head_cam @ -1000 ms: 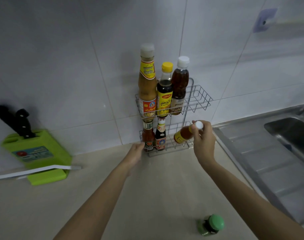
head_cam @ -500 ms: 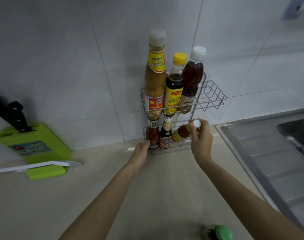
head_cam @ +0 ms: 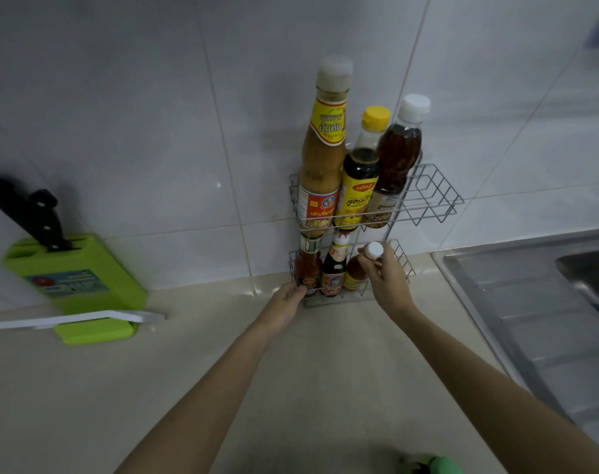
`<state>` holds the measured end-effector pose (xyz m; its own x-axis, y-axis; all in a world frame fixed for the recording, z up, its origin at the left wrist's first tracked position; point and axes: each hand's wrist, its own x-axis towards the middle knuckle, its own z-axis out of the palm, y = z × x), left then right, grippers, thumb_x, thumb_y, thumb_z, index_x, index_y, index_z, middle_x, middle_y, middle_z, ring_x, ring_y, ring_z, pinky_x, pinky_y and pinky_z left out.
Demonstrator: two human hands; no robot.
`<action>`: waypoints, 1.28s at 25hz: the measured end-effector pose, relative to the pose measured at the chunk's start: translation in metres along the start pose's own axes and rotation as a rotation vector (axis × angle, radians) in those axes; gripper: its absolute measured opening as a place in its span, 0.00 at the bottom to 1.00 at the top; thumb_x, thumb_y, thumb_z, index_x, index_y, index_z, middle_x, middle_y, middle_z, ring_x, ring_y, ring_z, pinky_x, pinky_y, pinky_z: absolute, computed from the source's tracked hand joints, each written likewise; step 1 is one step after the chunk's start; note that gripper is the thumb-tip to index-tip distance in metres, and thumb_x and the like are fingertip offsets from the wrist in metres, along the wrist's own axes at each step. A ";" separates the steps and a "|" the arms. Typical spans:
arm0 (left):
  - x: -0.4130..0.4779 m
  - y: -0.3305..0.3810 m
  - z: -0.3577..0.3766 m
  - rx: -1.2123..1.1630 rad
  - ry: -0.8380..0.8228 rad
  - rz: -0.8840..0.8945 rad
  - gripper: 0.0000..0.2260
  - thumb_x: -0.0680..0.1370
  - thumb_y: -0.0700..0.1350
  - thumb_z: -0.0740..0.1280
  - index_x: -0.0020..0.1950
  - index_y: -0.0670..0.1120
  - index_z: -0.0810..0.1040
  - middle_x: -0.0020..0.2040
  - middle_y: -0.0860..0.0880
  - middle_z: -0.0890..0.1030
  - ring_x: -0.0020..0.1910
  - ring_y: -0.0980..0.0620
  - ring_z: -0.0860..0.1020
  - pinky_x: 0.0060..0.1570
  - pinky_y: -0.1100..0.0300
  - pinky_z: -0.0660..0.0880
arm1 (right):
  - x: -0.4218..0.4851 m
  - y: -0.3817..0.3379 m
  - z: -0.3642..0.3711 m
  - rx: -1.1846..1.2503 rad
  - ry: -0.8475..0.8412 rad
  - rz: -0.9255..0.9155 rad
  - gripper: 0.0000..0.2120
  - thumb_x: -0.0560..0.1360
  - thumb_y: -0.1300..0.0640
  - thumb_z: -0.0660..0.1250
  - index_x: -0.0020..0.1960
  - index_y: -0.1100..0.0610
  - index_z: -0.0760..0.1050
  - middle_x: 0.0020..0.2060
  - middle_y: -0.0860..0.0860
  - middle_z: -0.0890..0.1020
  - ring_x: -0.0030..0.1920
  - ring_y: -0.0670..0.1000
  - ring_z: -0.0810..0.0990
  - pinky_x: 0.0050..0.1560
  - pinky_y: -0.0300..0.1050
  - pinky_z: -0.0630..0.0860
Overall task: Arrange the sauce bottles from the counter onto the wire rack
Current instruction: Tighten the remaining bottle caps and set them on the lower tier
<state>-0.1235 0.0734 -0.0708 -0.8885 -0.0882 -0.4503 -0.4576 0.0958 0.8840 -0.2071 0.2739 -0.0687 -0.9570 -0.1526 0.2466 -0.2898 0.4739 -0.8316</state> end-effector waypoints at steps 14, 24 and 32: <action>0.010 -0.002 0.002 0.049 0.027 0.000 0.19 0.82 0.49 0.58 0.71 0.44 0.68 0.70 0.46 0.73 0.64 0.52 0.71 0.67 0.55 0.66 | 0.026 0.002 -0.001 0.034 -0.103 0.056 0.10 0.79 0.53 0.63 0.55 0.59 0.71 0.47 0.53 0.80 0.49 0.54 0.79 0.48 0.50 0.76; -0.008 -0.006 0.010 0.101 -0.018 -0.010 0.21 0.82 0.52 0.57 0.75 0.49 0.64 0.74 0.50 0.68 0.72 0.49 0.67 0.71 0.54 0.64 | 0.003 0.001 -0.015 0.057 -0.140 0.141 0.19 0.78 0.54 0.65 0.65 0.62 0.68 0.61 0.57 0.77 0.63 0.54 0.75 0.63 0.53 0.74; -0.095 -0.051 0.070 0.468 -0.260 0.045 0.18 0.79 0.40 0.64 0.68 0.39 0.72 0.68 0.40 0.75 0.66 0.44 0.74 0.66 0.53 0.71 | -0.092 -0.020 -0.077 -0.253 -0.456 0.140 0.08 0.78 0.52 0.64 0.50 0.56 0.78 0.46 0.51 0.83 0.46 0.51 0.80 0.49 0.46 0.77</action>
<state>-0.0178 0.1460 -0.0820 -0.8598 0.1687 -0.4820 -0.3327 0.5310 0.7793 -0.1142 0.3456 -0.0362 -0.9015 -0.4074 -0.1460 -0.2071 0.7023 -0.6810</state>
